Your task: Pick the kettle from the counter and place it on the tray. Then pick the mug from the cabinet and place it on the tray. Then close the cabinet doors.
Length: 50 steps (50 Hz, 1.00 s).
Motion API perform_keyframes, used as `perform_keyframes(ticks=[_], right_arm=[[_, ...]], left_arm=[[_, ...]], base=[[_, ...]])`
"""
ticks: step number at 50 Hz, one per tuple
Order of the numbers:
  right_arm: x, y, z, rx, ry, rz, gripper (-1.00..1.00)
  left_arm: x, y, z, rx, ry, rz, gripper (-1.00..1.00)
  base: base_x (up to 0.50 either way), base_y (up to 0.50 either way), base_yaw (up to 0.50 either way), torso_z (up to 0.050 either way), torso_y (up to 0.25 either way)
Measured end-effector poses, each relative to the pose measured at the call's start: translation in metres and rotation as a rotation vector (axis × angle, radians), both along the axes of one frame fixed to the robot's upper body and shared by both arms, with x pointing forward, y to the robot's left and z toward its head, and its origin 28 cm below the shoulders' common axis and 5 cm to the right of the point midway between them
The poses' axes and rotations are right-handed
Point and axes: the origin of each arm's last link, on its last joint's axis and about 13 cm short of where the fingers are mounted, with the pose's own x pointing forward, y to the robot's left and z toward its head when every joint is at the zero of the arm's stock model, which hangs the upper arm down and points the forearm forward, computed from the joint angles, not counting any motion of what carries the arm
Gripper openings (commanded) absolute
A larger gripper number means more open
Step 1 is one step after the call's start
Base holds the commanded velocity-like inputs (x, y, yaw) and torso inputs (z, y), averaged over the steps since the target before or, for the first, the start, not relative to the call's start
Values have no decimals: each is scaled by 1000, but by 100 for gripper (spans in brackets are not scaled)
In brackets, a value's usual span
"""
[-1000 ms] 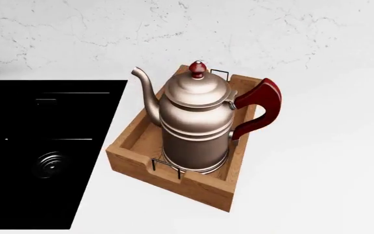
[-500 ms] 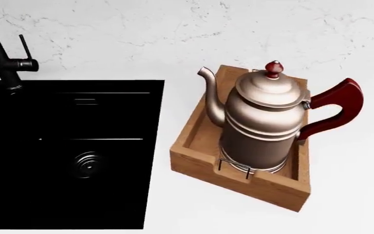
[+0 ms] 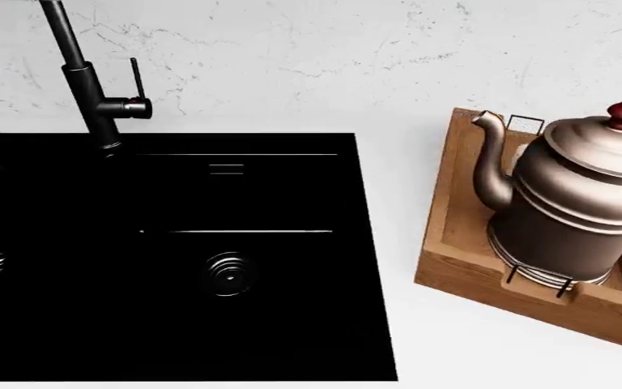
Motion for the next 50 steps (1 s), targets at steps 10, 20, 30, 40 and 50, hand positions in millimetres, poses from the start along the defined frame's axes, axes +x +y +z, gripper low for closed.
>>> perform_keyframes(ticks=[10,20,30,40,50], right_arm=[[1,1,-1,-1,1,3,100],[1,2,-1,-2,3,7,100],[2,2,-2,-1,5,11,100],[3,1,-2,16,10,21,100],[5,-7,6,64,35,-37,100]], left_arm=[[0,0,-1,0,1,1,100],[0,0,-1,-1,2,1,100],[0,1,-2,-1,4,2,100],[0,1,-2,-1,5,4,100],[0,0,-1,2,5,-1,100]], base=[[0,500,0,0,0],[0,500,0,0,0],[0,500,0,0,0],[0,100,0,0,0],[0,0,0,0,0]])
